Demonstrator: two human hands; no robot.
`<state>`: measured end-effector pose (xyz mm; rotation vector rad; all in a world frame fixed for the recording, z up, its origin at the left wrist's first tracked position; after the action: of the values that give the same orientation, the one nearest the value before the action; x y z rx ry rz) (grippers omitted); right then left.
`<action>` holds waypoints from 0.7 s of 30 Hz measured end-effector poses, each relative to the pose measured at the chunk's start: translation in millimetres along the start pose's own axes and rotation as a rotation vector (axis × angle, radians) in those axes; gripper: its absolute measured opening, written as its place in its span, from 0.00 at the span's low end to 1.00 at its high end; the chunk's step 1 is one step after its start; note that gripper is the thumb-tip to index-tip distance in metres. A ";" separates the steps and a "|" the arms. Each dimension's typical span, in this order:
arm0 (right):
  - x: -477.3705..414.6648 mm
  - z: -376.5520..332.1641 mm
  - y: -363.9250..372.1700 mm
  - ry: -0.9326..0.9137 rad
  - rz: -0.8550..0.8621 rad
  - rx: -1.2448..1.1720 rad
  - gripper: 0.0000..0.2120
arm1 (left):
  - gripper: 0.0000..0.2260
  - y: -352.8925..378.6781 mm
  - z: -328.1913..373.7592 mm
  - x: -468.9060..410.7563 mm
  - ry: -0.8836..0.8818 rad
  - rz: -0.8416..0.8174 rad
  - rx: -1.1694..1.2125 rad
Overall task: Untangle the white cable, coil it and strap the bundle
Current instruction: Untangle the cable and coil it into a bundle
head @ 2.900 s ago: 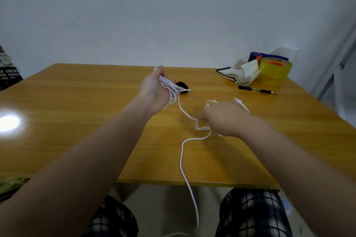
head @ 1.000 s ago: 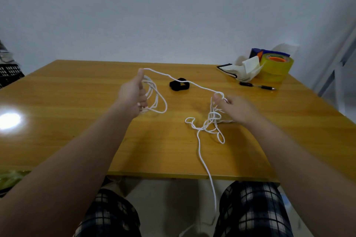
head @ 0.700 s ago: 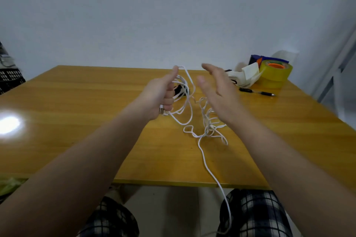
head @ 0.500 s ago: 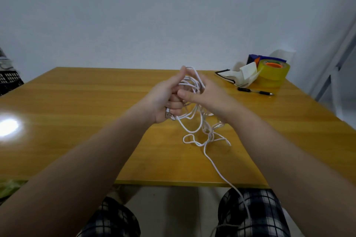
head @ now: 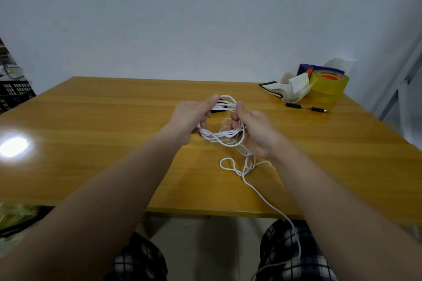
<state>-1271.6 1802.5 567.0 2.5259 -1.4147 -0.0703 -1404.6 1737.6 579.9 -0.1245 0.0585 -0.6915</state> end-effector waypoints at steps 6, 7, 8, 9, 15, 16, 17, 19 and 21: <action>-10.2 -9.3 -16.7 -0.020 0.392 0.021 0.18 | 0.14 27.4 -0.6 17.8 -0.070 -0.199 0.337; -11.4 -13.0 -19.2 -0.061 0.427 0.028 0.17 | 0.14 32.1 -2.5 21.6 -0.128 -0.262 0.416; -13.5 -15.3 -20.6 -0.094 0.441 0.040 0.17 | 0.16 35.9 -4.9 25.2 -0.205 -0.315 0.488; -15.4 -16.5 -20.5 -0.115 0.441 0.053 0.17 | 0.18 39.3 -7.1 28.6 -0.301 -0.355 0.554; -27.9 -20.4 -8.8 -0.180 0.208 0.294 0.23 | 0.22 34.8 -5.9 18.6 -0.506 -0.169 0.505; -27.9 -24.2 -5.9 -0.178 0.149 0.372 0.23 | 0.20 31.1 -3.1 13.2 -0.479 -0.124 0.468; -28.0 -28.5 -3.2 -0.170 0.091 0.451 0.25 | 0.18 28.3 0.2 7.8 -0.453 -0.093 0.445; -28.9 -36.8 1.4 -0.148 -0.009 0.556 0.25 | 0.16 23.3 7.3 -2.9 -0.417 -0.057 0.450; -31.7 -44.3 5.1 -0.128 -0.077 0.615 0.24 | 0.14 19.3 15.7 -12.0 -0.387 -0.044 0.473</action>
<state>-1285.5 1835.1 608.7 3.1143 -1.5732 0.2296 -1400.2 1761.5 593.1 0.1962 -0.4777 -0.6985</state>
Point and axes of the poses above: each hand's wrist, its own x-axis away from the middle knuckle, its own y-axis out of the palm, z = x × y, the point moved 5 cm from there along -x, towards the middle knuckle, and after that the axes turned 14 degrees about z, right-handed, at the moved point
